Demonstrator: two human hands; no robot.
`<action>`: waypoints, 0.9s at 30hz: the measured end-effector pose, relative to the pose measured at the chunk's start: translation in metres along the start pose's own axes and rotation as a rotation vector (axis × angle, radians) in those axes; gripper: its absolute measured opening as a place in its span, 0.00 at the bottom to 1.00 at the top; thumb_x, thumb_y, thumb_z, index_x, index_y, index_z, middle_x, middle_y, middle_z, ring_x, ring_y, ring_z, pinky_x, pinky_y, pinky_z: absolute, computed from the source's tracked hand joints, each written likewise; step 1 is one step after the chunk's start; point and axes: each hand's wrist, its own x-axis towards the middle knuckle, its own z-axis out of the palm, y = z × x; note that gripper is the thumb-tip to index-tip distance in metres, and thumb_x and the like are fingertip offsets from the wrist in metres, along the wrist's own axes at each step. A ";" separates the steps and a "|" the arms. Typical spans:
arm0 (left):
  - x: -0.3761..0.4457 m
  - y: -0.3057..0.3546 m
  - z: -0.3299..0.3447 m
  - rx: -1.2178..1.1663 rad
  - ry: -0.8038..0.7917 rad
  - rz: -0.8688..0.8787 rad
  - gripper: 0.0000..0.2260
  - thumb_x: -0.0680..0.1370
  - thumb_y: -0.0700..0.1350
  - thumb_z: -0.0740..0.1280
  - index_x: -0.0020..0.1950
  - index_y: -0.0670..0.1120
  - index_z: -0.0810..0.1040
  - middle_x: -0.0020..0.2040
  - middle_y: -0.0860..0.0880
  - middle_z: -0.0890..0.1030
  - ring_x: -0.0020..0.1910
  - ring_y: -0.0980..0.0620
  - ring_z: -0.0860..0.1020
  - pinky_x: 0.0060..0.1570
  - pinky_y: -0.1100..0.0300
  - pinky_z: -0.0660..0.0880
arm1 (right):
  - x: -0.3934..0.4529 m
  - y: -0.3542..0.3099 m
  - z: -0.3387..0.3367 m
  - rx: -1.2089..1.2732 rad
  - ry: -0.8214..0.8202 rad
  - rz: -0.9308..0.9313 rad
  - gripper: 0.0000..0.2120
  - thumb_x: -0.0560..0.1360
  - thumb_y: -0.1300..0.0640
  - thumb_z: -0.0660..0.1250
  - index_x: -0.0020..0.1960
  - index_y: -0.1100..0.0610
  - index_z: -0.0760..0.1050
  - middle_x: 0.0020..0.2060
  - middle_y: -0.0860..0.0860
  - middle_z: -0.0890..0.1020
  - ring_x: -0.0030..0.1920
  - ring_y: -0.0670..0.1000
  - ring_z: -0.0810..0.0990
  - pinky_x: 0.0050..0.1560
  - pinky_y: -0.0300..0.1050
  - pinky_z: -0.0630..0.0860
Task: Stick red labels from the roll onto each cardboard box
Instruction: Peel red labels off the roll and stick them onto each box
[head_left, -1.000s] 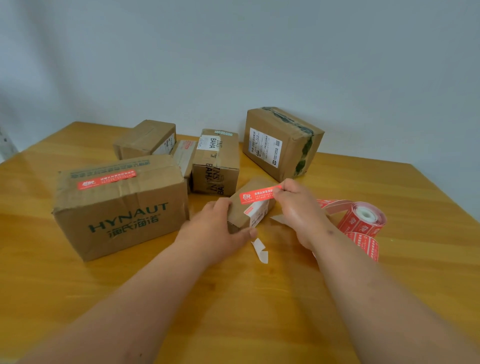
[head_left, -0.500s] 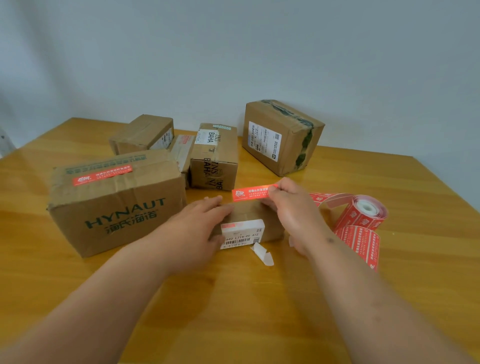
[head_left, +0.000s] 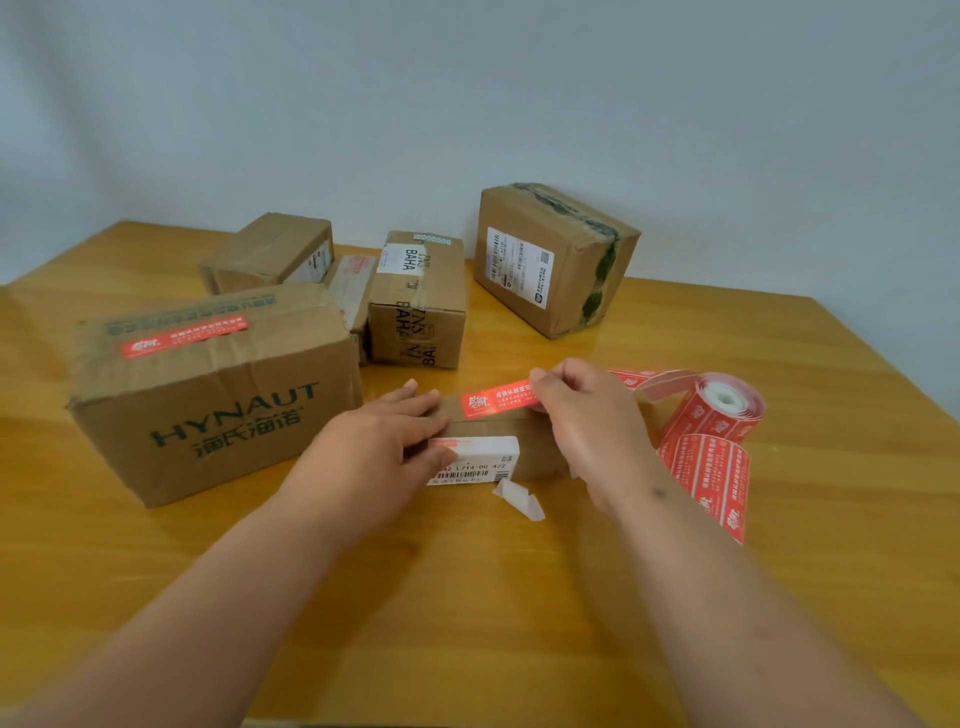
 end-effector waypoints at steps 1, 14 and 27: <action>-0.001 -0.002 0.001 0.003 0.007 0.003 0.22 0.78 0.53 0.67 0.71 0.53 0.71 0.73 0.58 0.67 0.75 0.63 0.57 0.75 0.62 0.53 | 0.000 -0.002 0.002 -0.038 -0.003 -0.015 0.16 0.79 0.48 0.60 0.41 0.59 0.74 0.36 0.51 0.77 0.37 0.52 0.72 0.39 0.49 0.68; -0.002 -0.010 0.002 -0.498 0.081 -0.303 0.15 0.76 0.45 0.71 0.62 0.52 0.74 0.61 0.57 0.79 0.61 0.61 0.75 0.64 0.61 0.71 | -0.003 -0.016 0.026 -0.253 -0.073 0.005 0.16 0.79 0.43 0.58 0.37 0.50 0.73 0.34 0.44 0.77 0.39 0.46 0.74 0.47 0.48 0.67; -0.001 -0.003 0.007 -0.560 0.063 -0.357 0.09 0.82 0.44 0.62 0.57 0.57 0.77 0.53 0.60 0.79 0.53 0.62 0.76 0.43 0.71 0.69 | 0.002 -0.012 0.026 -0.169 -0.035 0.073 0.15 0.76 0.47 0.62 0.33 0.51 0.73 0.32 0.46 0.79 0.38 0.48 0.77 0.54 0.59 0.75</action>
